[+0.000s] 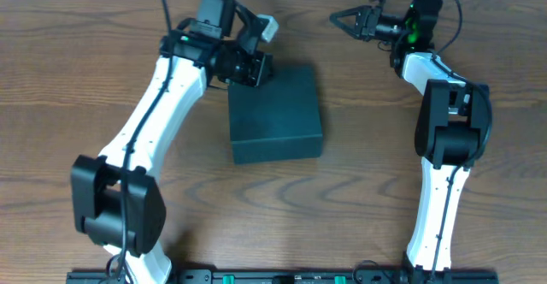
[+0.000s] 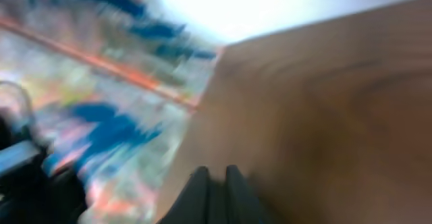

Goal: Pack container

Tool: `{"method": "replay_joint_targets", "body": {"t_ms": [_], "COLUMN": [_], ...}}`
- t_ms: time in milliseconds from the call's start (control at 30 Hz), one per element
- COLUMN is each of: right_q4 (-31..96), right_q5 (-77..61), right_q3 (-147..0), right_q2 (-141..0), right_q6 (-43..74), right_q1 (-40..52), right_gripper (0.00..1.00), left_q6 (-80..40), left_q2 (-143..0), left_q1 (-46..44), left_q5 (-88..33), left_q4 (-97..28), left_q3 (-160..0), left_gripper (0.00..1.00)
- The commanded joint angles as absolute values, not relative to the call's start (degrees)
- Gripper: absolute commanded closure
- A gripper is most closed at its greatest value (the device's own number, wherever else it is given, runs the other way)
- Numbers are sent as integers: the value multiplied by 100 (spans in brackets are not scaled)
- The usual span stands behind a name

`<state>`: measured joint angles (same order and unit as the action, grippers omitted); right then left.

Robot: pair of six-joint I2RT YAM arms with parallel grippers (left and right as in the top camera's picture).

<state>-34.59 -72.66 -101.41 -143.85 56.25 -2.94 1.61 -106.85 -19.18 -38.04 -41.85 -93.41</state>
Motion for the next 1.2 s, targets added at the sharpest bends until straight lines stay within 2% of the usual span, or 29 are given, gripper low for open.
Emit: {"method": "replay_joint_targets", "body": {"t_ms": [0,200,300,467,600,733,800,867,1033,1167], "right_q4": [-3026,-2274,-1214,871,2633,3852,4910,5583,6396,6705], "right_q5": [-5454,-3546,-2880,-2626,-2392,-2355,-2320,-2139,-1594,-1474], "right_q3": [-10167,-10239,-10530,-11461,-12130,-12232,-12228,-12210,-11887,-11255], "right_q2": [-14271,-14271,-14271,-13885,-13089,-12193,-11437,-10864,-9574,-8648], "right_q6": [4508,4351,3804,2593,1527,749,298,250,250,248], "right_q1": [-346,-355,-373,-373,-336,-215,-67,60,368,530], "right_gripper": [98,98,98,98,98,98,98,99,99,98], "left_q6": [-45,-266,-388,-169,-117,73,349,600,1258,1422], "left_q2": [-10801,-10833,-10833,-10833,-10833,-10833,-10833,-10833,-10836,-10838], "left_q1": [-2069,-2226,-2252,-2255,-2255,-2255,-2255,-2252,-2255,-2255], "left_q5": [-3518,-2637,-2075,-2084,-2080,-2110,-2307,-2320,-3004,-3116], "left_q4": [-4222,-4342,-4482,-4779,-4950,-4950,-4952,-4952,-4936,-4788], "left_q3": [-9428,-9428,-9428,-9428,-9428,-9428,-9428,-9428,-9386,-9203], "left_gripper": [94,94,94,94,94,94,94,94,94,94]}}
